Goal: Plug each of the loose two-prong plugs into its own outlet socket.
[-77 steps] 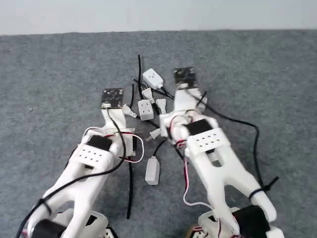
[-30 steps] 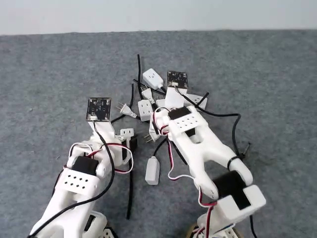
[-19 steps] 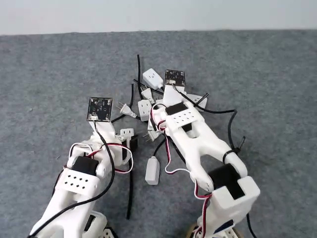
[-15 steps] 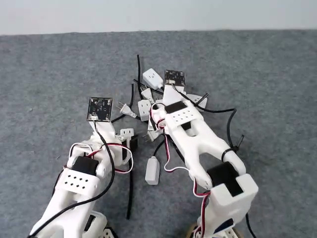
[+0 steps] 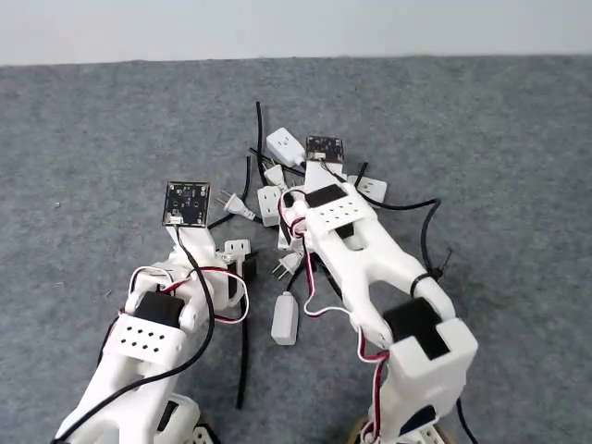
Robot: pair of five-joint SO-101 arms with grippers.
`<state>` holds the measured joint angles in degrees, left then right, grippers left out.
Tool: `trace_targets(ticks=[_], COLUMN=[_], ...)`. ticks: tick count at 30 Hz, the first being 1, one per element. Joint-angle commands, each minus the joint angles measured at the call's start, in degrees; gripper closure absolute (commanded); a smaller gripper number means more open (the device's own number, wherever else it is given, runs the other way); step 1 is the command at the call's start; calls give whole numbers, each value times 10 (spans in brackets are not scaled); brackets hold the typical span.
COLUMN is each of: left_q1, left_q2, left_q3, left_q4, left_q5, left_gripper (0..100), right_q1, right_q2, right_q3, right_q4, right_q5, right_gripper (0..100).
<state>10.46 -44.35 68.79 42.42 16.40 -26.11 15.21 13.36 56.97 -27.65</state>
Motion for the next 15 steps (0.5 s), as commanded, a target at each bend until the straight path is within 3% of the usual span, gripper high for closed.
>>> trace_targets(ticks=[1, 5, 15], left_q1=[4, 4, 4], left_q2=[-8, -8, -8], left_q3=[-5, -5, -5], left_q4=[-11, -11, -12], left_q5=[-5, -5, -5], left_gripper=[775, 775, 775], right_q1=[4, 5, 5], right_q2=[7, 15, -40], right_q3=[-49, -61, -47], right_q4=[10, 13, 23], right_q5=[-6, -3, 12], right_gripper=[892, 978, 991])
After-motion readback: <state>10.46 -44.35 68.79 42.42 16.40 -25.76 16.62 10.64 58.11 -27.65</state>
